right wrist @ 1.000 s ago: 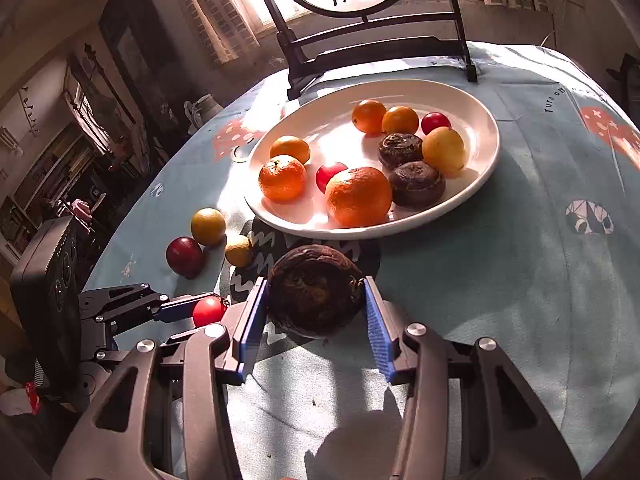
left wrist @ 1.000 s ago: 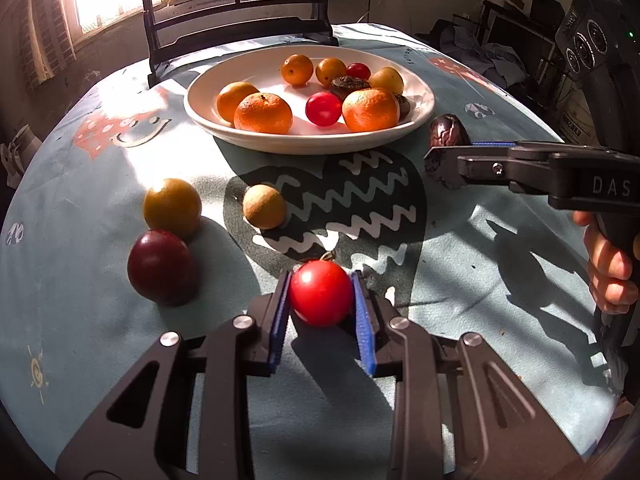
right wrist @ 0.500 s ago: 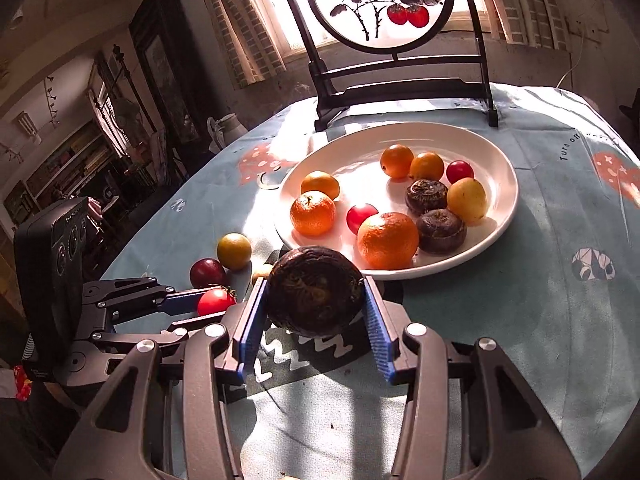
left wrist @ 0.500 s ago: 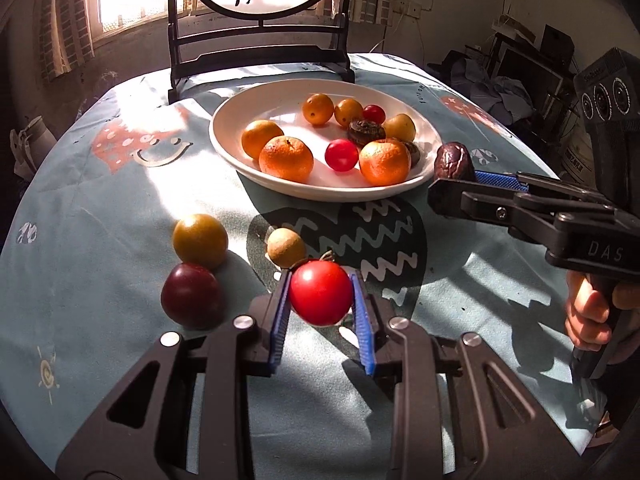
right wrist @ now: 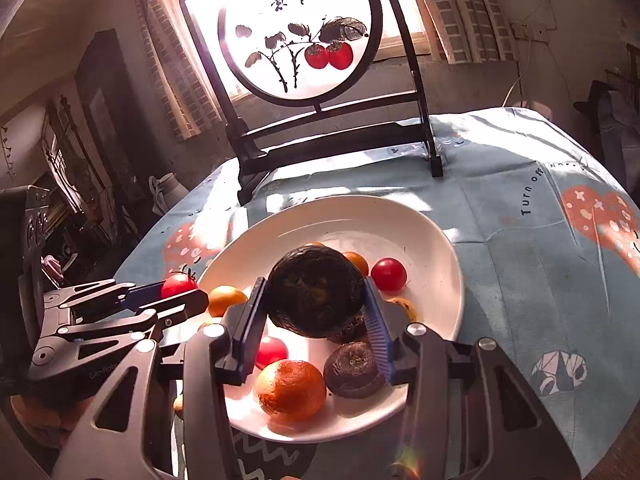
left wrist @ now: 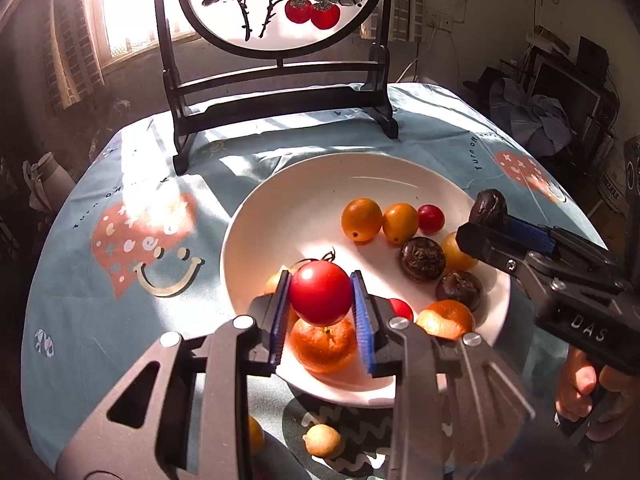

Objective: Organize fruits
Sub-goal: 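Lower the brown fruit and red tomato onto the plate and open both tools, then move both tools back and close the right tool on a small tan fruit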

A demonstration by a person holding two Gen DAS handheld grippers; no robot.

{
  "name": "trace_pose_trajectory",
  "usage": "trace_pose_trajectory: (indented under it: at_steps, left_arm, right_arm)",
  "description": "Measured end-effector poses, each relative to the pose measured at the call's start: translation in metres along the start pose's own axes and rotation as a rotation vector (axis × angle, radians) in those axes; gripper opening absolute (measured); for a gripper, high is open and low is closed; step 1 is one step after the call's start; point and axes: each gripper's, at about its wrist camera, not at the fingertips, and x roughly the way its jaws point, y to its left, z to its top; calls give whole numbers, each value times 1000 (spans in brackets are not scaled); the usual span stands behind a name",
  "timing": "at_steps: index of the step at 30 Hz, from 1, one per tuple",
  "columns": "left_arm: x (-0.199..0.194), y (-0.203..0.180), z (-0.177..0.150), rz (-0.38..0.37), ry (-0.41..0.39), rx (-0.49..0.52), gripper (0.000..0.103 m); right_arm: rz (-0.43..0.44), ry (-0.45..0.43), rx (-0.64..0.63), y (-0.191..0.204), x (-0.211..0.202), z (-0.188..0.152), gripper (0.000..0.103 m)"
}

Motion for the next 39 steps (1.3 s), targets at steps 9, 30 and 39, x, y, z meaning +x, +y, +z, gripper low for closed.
trace_pose_trajectory:
  at_steps: [9,30,39]
  left_arm:
    - [11,5,5,103,-8,-43,74]
    - [-83,77,-146,248,-58,-322,98]
    - [-83,78,-144,243,-48,-322,98]
  right_arm:
    - [-24,28,-22,0,5,-1,58]
    - [230,317,-307,102,-66,-139,64]
    - [188,375,-358,105,-86,-164,64]
